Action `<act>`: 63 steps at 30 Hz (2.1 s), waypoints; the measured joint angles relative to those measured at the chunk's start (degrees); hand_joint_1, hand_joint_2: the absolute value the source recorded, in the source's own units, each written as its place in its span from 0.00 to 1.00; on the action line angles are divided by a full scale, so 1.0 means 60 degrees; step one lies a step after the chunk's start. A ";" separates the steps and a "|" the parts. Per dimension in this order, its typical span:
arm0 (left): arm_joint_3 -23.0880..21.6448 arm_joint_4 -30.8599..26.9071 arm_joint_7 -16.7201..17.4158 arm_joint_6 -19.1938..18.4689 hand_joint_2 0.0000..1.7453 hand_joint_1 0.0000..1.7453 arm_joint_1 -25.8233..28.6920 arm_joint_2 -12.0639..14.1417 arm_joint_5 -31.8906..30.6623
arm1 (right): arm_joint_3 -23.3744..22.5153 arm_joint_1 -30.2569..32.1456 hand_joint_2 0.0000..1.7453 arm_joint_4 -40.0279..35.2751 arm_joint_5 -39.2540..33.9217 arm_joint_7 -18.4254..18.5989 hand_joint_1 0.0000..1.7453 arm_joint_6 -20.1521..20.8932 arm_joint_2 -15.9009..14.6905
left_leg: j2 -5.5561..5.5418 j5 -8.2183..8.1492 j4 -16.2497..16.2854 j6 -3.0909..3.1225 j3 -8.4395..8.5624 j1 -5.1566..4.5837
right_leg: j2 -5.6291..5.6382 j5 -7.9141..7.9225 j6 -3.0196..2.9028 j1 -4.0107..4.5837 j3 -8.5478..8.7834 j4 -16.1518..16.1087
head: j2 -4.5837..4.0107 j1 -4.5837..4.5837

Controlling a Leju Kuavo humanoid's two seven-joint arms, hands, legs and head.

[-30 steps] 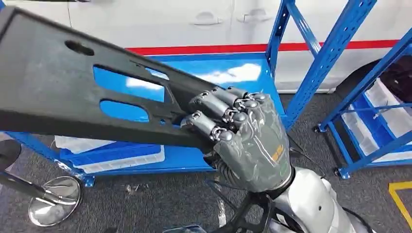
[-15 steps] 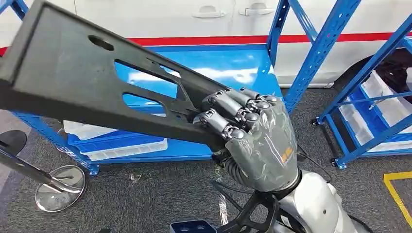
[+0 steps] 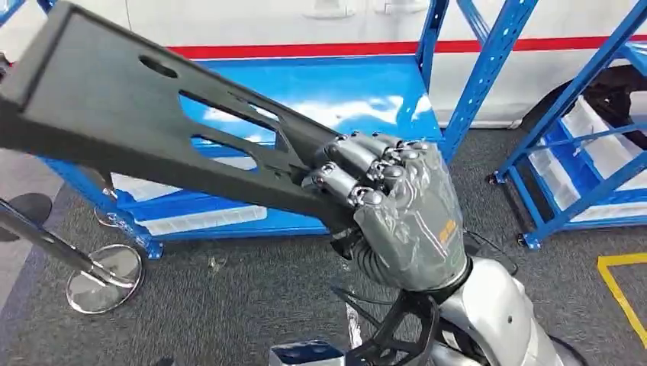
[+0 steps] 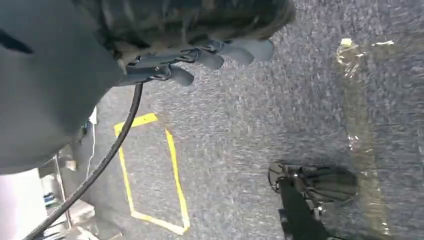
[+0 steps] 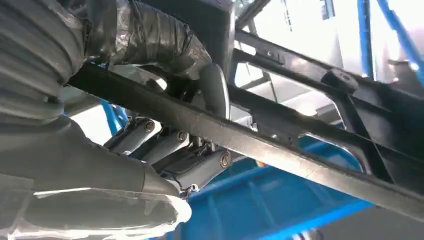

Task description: Take the parts from the cabinet and place them on the table.

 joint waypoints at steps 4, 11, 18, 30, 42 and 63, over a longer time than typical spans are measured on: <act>0.0000 0.0004 0.0011 -0.0029 0.00 0.00 0.0012 -0.0004 -0.0007 | -0.0029 -0.0015 1.00 0.0004 -0.0025 0.0007 0.98 0.0040 -0.0004 | 0.0020 0.0105 -0.0042 0.0110 -0.0152 0.0061 | 0.0022 0.0066 0.0083 0.0043 -0.0059 -0.0003 | -0.0004 0.0063; -0.0004 0.0004 0.0153 -0.0153 0.00 0.00 0.0019 0.0044 -0.0353 | -0.0332 0.0403 1.00 -0.0280 0.0160 0.0248 0.98 0.0230 -0.0386 | 0.0085 0.0782 0.0125 0.0436 -0.1042 -0.0095 | 0.0098 -0.1223 0.0032 0.0015 0.0516 0.1621 | -0.0004 0.0150; -0.0018 0.0029 0.0288 -0.0175 0.00 0.00 0.0059 -0.0047 -0.0506 | -0.0353 0.0831 1.00 -0.0692 0.0445 0.0270 0.98 0.0222 -0.0641 | 0.0064 0.1066 0.0065 0.0091 -0.1232 -0.0065 | 0.0029 -0.1023 -0.0226 0.0029 0.1399 -0.0315 | -0.0004 0.0136; -0.0022 0.0066 0.0262 -0.0211 0.00 0.00 0.0002 -0.0015 -0.0510 | -0.0368 0.1232 1.00 -0.0907 0.0543 0.0310 0.98 0.0197 -0.0783 | 0.0007 -0.0426 -0.0105 0.0098 0.0529 -0.0141 | 0.0015 0.0210 -0.0109 0.0083 -0.0252 0.0047 | -0.0003 0.0055; -0.0175 0.0076 0.0353 -0.0200 0.00 0.00 0.0012 0.0211 -0.1125 | -0.0659 0.1876 1.00 -0.1304 0.0874 0.0448 0.98 0.0168 -0.1060 | 0.0168 0.1066 -0.0012 0.0305 -0.1258 -0.0022 | 0.0102 -0.0823 0.0273 -0.0140 0.0451 0.1896 | -0.0004 0.0092; -0.1045 0.0073 0.0455 -0.0324 0.00 0.00 -0.0270 -0.0123 -0.1574 | -0.1085 0.1750 1.00 -0.1676 -0.0011 0.0892 0.98 0.1130 -0.1089 | 0.0098 -0.0078 -0.0376 0.0371 0.0461 -0.0246 | 0.0015 0.0419 -0.0119 0.0226 -0.0210 -0.0102 | -0.0004 0.0011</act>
